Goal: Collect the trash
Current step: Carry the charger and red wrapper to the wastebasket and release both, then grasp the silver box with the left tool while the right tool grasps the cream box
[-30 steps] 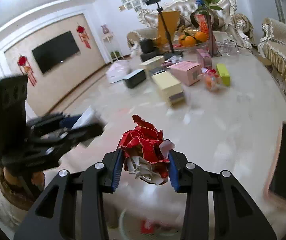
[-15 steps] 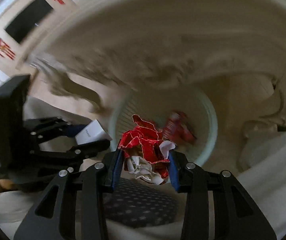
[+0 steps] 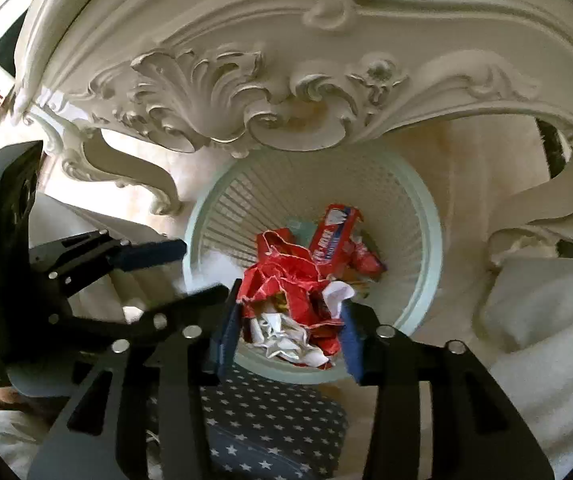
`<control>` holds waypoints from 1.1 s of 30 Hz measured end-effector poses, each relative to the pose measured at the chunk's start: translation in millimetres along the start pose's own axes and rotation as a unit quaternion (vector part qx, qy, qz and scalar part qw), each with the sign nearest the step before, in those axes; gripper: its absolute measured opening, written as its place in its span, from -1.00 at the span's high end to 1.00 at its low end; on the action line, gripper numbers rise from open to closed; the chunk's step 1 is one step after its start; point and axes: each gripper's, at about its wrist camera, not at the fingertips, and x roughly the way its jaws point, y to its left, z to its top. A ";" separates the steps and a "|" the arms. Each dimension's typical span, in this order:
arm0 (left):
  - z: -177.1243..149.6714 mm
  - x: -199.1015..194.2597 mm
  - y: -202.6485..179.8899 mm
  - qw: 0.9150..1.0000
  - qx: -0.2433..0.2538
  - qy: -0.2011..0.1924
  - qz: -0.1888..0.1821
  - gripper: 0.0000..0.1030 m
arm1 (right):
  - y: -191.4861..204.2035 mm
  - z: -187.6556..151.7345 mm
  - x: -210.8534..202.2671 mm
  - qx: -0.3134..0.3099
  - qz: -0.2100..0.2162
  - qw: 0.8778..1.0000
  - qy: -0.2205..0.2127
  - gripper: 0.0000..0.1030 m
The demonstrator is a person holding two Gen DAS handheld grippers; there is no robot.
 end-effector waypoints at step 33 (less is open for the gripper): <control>95.0 -238.3 52.2 0.952 0.056 -0.294 0.064 -0.62 | 44.7 140.7 -194.6 -0.204 -0.022 0.929 -0.309 -0.49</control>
